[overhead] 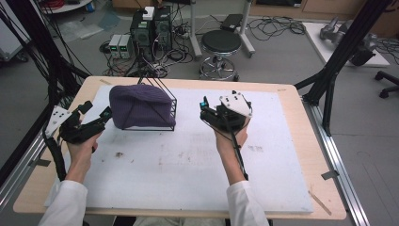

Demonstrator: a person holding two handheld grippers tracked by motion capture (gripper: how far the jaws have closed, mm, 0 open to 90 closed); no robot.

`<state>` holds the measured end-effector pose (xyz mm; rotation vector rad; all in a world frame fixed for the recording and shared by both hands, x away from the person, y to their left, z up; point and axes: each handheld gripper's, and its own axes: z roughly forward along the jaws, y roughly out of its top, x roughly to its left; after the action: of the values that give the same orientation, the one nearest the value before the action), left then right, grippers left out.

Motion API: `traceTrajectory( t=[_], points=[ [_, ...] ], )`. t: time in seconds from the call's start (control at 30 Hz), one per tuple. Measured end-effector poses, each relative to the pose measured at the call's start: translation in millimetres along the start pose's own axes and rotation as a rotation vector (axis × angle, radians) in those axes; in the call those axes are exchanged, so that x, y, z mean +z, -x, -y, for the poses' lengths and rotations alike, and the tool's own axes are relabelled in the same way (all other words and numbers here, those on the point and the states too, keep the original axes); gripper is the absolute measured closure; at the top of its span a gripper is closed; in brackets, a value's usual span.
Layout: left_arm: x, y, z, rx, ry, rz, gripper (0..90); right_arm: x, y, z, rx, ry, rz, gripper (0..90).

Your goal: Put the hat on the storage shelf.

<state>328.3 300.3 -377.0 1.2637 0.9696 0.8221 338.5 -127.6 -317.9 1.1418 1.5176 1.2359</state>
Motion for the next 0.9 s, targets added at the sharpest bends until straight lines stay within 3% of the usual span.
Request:
traceTrajectory(
  t=[0.4,0.53,0.67,0.9],
  points=[
    [-9.9,11.5,-3.5,0.011,0.051,-0.021,16.6,-36.4,51.9,20.1,0.051,0.029,0.084,10.6],
    [-15.4,9.8,-4.6,0.016,0.062,-0.034,16.9,-51.6,67.7,24.2,0.089,0.030,0.103,10.6],
    [-22.0,5.3,-6.8,-0.002,0.077,-0.054,16.9,-67.9,82.6,30.1,0.095,0.045,0.139,10.6],
    [-30.7,3.0,-7.8,0.034,0.079,-0.079,17.3,-86.9,103.0,45.4,0.104,0.070,0.184,10.6]
  ],
)
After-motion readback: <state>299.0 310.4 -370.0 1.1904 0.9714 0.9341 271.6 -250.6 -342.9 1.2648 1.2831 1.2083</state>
